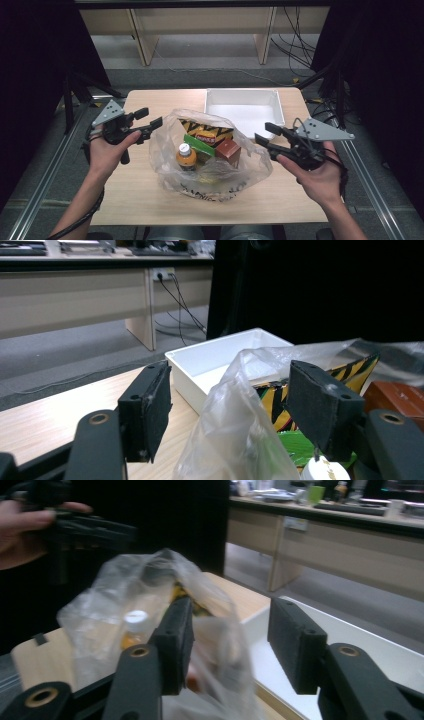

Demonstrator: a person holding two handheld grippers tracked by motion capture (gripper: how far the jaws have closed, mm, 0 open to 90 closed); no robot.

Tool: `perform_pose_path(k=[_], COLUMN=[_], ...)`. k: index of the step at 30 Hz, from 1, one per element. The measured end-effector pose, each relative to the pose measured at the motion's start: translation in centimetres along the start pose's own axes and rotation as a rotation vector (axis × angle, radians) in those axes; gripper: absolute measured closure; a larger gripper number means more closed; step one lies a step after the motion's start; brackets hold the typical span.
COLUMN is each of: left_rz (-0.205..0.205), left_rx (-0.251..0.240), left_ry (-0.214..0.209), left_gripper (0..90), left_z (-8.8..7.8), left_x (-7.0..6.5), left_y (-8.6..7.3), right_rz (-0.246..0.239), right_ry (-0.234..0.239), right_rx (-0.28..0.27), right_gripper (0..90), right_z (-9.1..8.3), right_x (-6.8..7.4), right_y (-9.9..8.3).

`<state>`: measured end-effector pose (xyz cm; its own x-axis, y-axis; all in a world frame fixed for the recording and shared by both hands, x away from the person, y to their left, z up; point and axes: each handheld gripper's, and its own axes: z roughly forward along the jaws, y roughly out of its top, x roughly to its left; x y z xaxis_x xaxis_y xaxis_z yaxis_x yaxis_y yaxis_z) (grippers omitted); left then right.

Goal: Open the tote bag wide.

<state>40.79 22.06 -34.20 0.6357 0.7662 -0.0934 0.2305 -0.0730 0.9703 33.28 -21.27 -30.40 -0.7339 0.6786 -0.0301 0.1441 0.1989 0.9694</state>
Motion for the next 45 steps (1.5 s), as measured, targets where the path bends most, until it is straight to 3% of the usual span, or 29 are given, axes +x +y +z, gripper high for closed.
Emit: perform_pose_path(k=[3,4,6,7,8,9,11,13,14,17,19,23,31,32,35,36,37,39,43,44,45], left_rz=[0.028,0.040,0.049,0.057,0.070,0.070,0.099,0.114,0.119,0.115,0.118,0.108,0.107,0.110,0.106,0.104,0.104,0.095,0.080,0.092,0.072], left_rx=[0.028,0.035,0.045,0.051,0.073,0.073,0.115,0.129,0.139,0.146,0.152,0.161,0.185,0.194,0.201,0.210,0.210,0.230,0.262,0.282,0.282], left_ry=[-0.010,-0.011,-0.010,-0.014,-0.017,-0.017,-0.022,-0.024,-0.020,-0.022,-0.015,0.000,0.018,0.019,0.013,0.013,0.013,0.020,0.021,0.021,0.021], left_gripper=[34.1,34.8,35.4,36.0,36.8,37.6,42.8,51.2,56.6,64.0,74.7,83.9,86.4,86.5,86.5,86.5,86.5,86.5,86.4,86.2,86.1], left_z=[1.1,1.5,1.8,2.0,2.3,2.3,2.9,3.2,3.6,4.0,4.5,5.1,6.0,6.3,6.6,6.9,6.9,7.3,7.9,7.9,8.1], left_x=[-0.4,-0.5,-0.6,-0.7,-0.8,-0.8,-0.8,-0.6,-0.2,0.0,0.3,0.5,0.9,1.0,1.2,1.3,1.3,1.7,2.3,2.5,2.6], left_y=[0.2,0.3,0.2,0.1,-0.1,-0.1,-0.5,-0.6,-0.8,-1.0,-1.0,-1.2,-1.7,-1.9,-2.1,-2.3,-2.3,-2.9,-4.0,-4.2,-4.6], right_rz=[-0.003,-0.034,-0.040,-0.061,-0.090,-0.090,-0.104,-0.078,-0.055,-0.053,-0.035,-0.012,-0.038,-0.031,-0.011,-0.040,-0.040,-0.016,-0.086,-0.072,-0.056], right_ry=[0.016,0.046,0.046,0.046,0.050,0.050,0.019,-0.016,-0.012,-0.016,-0.033,-0.059,-0.123,-0.166,-0.158,-0.168,-0.168,-0.200,-0.226,-0.215,-0.216], right_rx=[0.023,0.066,0.086,0.122,0.133,0.133,0.205,0.248,0.263,0.273,0.276,0.288,0.297,0.303,0.311,0.322,0.322,0.338,0.348,0.364,0.369], right_gripper=[46.6,43.9,43.3,42.9,43.6,43.6,56.6,71.9,74.8,81.4,87.7,89.9,90.0,90.0,90.0,90.0,90.0,90.0,89.9,89.8,89.6], right_z=[0.6,1.5,1.8,2.7,3.1,3.1,3.8,4.2,4.3,4.4,4.4,4.6,5.1,5.1,5.2,5.3,5.3,5.5,6.1,6.3,6.4], right_x=[1.0,1.9,2.1,2.4,2.3,2.3,2.0,1.6,1.5,1.0,0.5,0.1,-0.6,-0.7,-0.9,-1.2,-1.2,-1.4,-2.1,-2.2,-2.2], right_y=[0.3,0.5,0.5,0.2,0.1,0.1,-0.4,-0.8,-0.9,-1.0,-1.0,-1.2,-1.6,-1.8,-2.0,-2.2,-2.2,-2.8,-4.1,-4.4,-4.7])
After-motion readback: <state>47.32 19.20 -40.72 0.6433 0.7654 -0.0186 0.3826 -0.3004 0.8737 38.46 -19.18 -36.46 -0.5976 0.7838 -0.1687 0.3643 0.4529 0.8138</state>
